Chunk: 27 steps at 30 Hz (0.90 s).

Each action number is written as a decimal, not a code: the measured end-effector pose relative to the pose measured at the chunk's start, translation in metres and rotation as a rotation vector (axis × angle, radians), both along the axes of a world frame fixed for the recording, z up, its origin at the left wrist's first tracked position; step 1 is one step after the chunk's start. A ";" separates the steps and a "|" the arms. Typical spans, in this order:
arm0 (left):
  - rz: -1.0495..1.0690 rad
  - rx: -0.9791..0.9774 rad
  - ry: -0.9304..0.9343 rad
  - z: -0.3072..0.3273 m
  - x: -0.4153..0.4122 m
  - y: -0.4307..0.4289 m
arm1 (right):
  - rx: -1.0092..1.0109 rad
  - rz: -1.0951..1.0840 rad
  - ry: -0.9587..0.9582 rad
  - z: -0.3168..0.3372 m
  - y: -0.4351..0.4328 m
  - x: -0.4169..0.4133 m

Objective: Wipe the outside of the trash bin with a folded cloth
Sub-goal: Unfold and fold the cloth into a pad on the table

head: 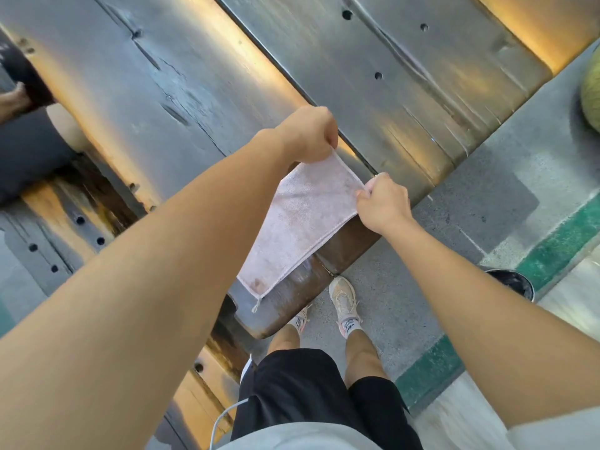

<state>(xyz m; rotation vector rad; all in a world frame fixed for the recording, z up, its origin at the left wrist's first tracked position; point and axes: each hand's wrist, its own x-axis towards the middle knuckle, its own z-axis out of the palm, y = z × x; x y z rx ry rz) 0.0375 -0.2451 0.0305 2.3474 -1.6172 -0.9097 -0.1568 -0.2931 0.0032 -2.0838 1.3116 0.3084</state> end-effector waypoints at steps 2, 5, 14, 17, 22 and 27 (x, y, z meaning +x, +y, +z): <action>0.005 -0.024 -0.016 0.009 0.006 -0.002 | -0.042 0.000 -0.054 0.005 -0.009 0.003; 0.029 -0.048 -0.027 0.019 0.016 0.001 | -0.113 0.075 -0.123 0.011 -0.020 0.006; -0.019 -0.091 0.021 0.019 0.016 0.082 | -0.171 0.225 -0.259 0.035 0.010 0.003; -0.045 -0.093 0.016 0.014 0.013 0.127 | -0.154 0.287 -0.300 0.042 0.052 -0.004; -0.061 -0.032 -0.015 0.002 0.012 0.176 | -0.065 0.334 -0.321 0.029 0.108 -0.009; -0.035 -0.004 -0.002 -0.001 0.011 0.212 | 0.012 0.437 -0.293 0.023 0.155 -0.016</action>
